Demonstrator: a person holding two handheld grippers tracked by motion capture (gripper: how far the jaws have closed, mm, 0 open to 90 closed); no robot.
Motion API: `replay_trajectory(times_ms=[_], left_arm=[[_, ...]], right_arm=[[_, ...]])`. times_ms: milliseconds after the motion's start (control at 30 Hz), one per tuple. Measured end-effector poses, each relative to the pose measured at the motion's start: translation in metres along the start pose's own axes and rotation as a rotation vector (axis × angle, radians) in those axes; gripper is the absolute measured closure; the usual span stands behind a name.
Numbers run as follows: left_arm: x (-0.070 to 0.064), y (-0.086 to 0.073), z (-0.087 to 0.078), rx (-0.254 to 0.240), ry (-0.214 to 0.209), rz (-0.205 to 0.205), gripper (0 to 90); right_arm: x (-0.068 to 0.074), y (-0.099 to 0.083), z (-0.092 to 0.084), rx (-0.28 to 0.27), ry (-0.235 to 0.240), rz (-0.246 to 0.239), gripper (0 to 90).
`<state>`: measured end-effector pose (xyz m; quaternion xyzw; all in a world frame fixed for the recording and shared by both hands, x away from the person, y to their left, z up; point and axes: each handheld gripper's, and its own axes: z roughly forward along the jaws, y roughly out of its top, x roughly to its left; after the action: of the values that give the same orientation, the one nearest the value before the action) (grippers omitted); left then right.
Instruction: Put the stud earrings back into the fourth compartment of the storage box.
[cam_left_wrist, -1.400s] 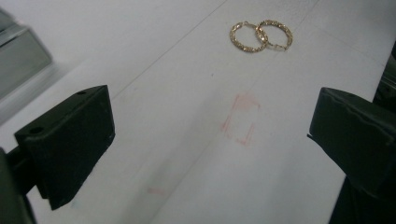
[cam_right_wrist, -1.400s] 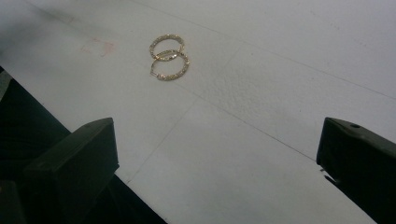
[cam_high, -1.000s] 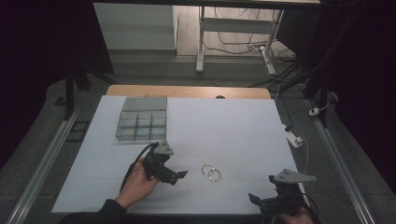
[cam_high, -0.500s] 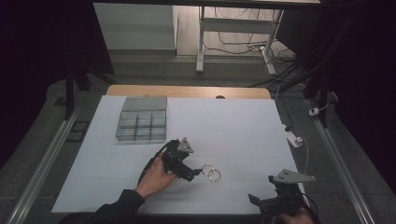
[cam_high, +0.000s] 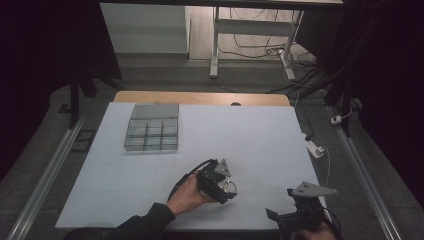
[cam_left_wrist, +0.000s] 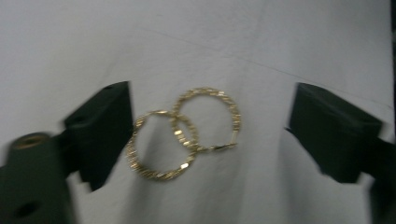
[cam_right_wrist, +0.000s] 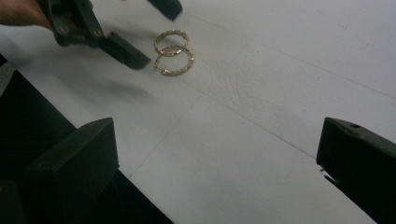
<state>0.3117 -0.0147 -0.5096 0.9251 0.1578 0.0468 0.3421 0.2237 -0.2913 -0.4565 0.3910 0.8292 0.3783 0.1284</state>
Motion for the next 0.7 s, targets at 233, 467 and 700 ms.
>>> replay_trajectory(times_ms=[233,467,700], left_arm=[[-0.009,-0.001,0.013,0.040,-0.030,0.012,55.6],[-0.009,-0.003,0.015,0.048,-0.036,0.012,85.7],[-0.010,-0.002,0.015,0.052,-0.032,0.014,86.6]], right_arm=[[0.000,0.000,0.000,0.005,0.000,-0.006,0.0],[0.001,0.000,0.001,0.009,0.001,-0.015,0.0],[0.002,0.000,0.001,0.016,0.000,-0.016,0.0]])
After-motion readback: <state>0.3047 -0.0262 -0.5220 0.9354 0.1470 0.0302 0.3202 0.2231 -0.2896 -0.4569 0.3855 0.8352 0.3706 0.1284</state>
